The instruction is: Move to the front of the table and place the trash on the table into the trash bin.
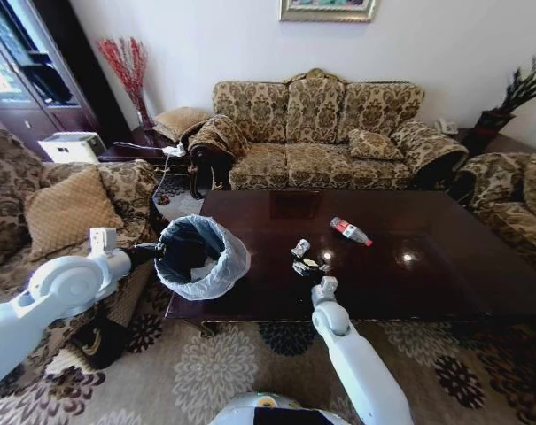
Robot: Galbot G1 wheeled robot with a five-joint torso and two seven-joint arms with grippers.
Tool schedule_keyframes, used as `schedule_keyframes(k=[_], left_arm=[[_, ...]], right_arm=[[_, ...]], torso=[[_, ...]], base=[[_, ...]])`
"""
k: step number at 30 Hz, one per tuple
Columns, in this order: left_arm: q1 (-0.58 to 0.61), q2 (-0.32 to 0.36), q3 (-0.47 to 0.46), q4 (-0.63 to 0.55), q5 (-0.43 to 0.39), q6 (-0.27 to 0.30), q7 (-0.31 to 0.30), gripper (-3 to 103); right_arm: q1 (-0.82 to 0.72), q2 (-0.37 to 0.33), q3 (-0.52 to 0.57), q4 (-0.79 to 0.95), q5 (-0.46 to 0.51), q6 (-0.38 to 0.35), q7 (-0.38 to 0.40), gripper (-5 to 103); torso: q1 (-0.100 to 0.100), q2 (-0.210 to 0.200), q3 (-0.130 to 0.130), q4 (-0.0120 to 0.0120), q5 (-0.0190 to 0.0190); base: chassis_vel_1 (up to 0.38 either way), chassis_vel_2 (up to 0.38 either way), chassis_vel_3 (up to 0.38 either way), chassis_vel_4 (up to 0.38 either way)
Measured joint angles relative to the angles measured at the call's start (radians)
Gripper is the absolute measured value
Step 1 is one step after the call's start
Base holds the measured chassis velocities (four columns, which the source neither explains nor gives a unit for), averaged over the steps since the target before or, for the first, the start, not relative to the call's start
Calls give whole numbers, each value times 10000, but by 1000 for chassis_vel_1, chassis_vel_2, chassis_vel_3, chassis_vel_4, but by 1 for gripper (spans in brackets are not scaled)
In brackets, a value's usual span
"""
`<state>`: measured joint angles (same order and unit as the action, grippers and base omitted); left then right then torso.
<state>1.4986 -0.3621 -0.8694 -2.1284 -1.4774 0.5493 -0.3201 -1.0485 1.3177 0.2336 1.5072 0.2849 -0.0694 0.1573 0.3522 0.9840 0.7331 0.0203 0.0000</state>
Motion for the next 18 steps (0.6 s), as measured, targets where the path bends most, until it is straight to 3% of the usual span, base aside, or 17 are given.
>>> schedule_keyframes(k=[3,6,8,10,18], left_arm=[[-5,-18,17,52,19,-7,0,0],[-10,-50,60,56,45,-11,6,0],[-14,-68,84,57,73,-18,13,0],[-16,-68,86,62,76,-20,22,0],[-49,-42,90,177,90,-44,65,0]], right_arm=[[164,-251,114,-468,312,-316,-691,103],[415,-308,197,-1026,438,-282,-1068,100],[641,-354,227,-1517,554,-264,-1324,90],[708,-360,234,-1629,608,-262,-1379,90],[877,-291,274,-1922,861,-127,-1535,57]], torso=[[-2,0,-1,12,-2],[-4,1,-2,9,-1],[-3,0,0,2,4],[-2,0,0,1,4],[-3,1,-2,5,-3]], base=[[0,0,0,0],[0,0,0,0],[0,0,0,0],[0,0,0,0],[0,0,0,0]])
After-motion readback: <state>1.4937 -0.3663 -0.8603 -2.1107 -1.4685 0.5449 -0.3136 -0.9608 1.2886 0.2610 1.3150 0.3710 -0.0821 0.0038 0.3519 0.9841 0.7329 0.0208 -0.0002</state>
